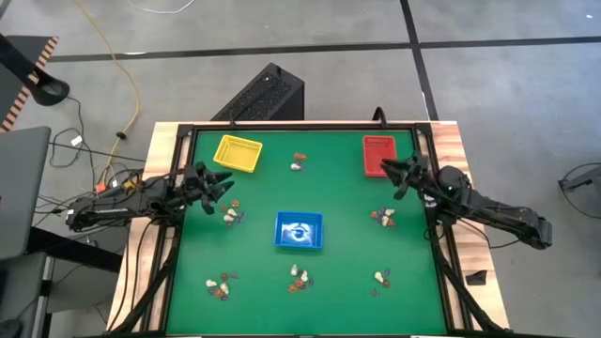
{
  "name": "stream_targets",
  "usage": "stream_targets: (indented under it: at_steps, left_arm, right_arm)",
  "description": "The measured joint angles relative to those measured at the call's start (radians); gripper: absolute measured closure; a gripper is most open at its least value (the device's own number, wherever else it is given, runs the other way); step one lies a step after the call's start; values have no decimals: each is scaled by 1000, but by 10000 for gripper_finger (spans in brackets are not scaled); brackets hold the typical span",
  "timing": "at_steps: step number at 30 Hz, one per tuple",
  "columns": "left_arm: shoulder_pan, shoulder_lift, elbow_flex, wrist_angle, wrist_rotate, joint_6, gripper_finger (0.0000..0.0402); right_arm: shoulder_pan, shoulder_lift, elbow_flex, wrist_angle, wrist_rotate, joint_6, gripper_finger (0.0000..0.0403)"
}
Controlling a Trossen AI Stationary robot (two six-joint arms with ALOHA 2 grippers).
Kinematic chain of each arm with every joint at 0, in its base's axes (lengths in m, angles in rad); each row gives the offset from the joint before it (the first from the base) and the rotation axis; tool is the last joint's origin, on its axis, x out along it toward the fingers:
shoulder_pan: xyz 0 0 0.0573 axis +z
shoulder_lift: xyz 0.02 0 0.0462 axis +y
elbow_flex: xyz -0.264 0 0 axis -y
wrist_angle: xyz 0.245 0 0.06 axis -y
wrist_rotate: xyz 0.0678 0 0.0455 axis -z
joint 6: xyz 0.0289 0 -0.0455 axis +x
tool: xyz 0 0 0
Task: Sort Halloween decoration
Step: Put the purple witch hat toy into the red bin
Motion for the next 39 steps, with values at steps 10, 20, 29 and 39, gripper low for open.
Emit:
stream_targets:
  at_steps: [10,20,29,39]
  left_arm:
    - [0,137,0,212,44,164,223]
    - [0,631,219,89,40,199,223]
    - [-1,744,261,72,65,216,223]
    - [-1,718,264,65,66,214,223]
  right_arm:
    - [33,84,72,68,-58,33,265]
    - [182,618,527,-803,-40,290,265]
    - [287,1003,713,-1080,-87,476,265]
    - [286,1245,715,-1097,-96,411,265]
